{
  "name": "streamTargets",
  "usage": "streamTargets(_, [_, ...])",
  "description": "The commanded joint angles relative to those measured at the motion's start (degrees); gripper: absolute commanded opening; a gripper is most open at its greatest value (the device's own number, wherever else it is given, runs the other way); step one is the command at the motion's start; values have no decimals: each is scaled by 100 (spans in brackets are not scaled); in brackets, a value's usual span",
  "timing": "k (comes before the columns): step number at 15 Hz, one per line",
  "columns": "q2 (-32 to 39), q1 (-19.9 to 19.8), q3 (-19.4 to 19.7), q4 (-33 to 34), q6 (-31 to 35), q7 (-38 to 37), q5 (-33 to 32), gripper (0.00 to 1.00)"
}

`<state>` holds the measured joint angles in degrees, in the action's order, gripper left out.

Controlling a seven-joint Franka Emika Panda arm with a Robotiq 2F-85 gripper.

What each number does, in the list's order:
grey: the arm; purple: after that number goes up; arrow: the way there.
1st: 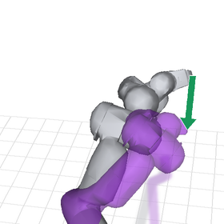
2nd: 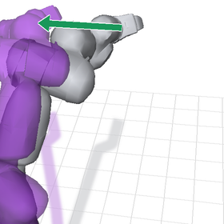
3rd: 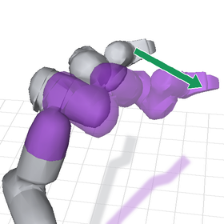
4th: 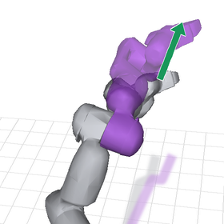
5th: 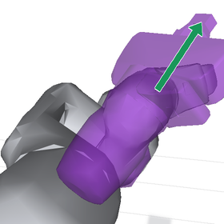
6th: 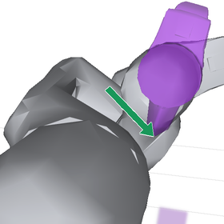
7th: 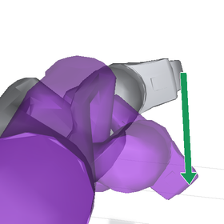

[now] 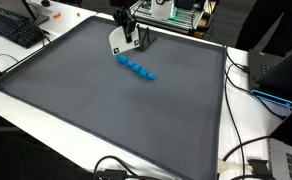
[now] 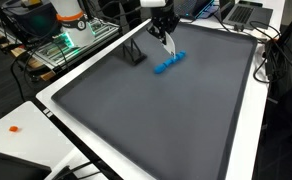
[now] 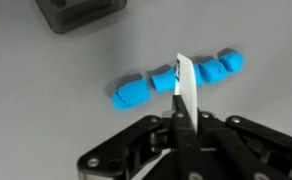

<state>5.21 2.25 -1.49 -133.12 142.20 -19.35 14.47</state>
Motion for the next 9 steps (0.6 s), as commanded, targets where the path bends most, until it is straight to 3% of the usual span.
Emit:
streamTargets(1, [-643, 67, -4, -688, 112, -1108, 122, 1])
streamTargets(5, [-1064, 48, -97, -1193, 181, -2369, 127, 1])
streamTargets(9, [-1351, 28, -194, -1634, 203, -3155, 272, 1])
